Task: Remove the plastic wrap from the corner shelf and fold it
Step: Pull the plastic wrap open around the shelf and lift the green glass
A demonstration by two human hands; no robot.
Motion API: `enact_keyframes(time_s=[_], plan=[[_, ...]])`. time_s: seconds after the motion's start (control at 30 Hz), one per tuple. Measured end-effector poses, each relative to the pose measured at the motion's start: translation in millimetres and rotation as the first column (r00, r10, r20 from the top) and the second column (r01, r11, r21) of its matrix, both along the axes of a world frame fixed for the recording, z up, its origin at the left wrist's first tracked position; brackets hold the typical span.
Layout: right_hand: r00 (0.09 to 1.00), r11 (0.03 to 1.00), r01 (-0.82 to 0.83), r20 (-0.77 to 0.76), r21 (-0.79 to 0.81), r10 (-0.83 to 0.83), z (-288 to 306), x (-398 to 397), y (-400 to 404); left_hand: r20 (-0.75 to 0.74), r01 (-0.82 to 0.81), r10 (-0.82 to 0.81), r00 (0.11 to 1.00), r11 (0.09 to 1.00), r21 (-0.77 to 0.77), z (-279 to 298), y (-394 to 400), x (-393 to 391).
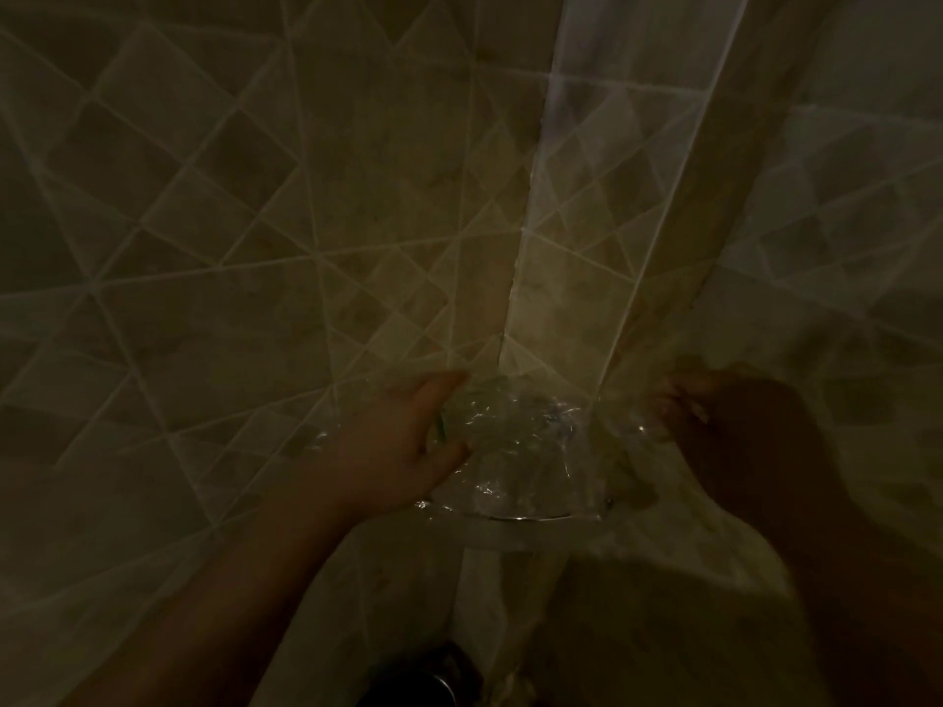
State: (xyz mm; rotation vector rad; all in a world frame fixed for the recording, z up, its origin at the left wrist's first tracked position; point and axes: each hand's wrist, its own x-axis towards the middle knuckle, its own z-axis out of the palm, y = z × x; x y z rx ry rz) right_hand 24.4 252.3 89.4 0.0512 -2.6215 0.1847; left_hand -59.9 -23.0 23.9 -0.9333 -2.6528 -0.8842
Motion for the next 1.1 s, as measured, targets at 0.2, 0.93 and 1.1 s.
enact_keyframes(time_s=[0.2, 0.93, 1.1], plan=[[0.951, 0.982, -0.173, -0.246, 0.072, 0.185, 19, -16, -29, -0.001, -0.021, 0.022, 1.0, 0.963, -0.268, -8, 44, -38], [0.945, 0.949, -0.256, 0.254, 0.185, 0.205, -60, -119, -47, 0.032, -0.019, 0.025, 0.999, 0.983, -0.181, -37, 34, -32], [0.938, 0.953, -0.261, 0.273, 0.154, 0.213, -61, -121, -44, -0.072, -0.059, 0.044, 0.996, 0.975, -0.214, -42, 29, -31]])
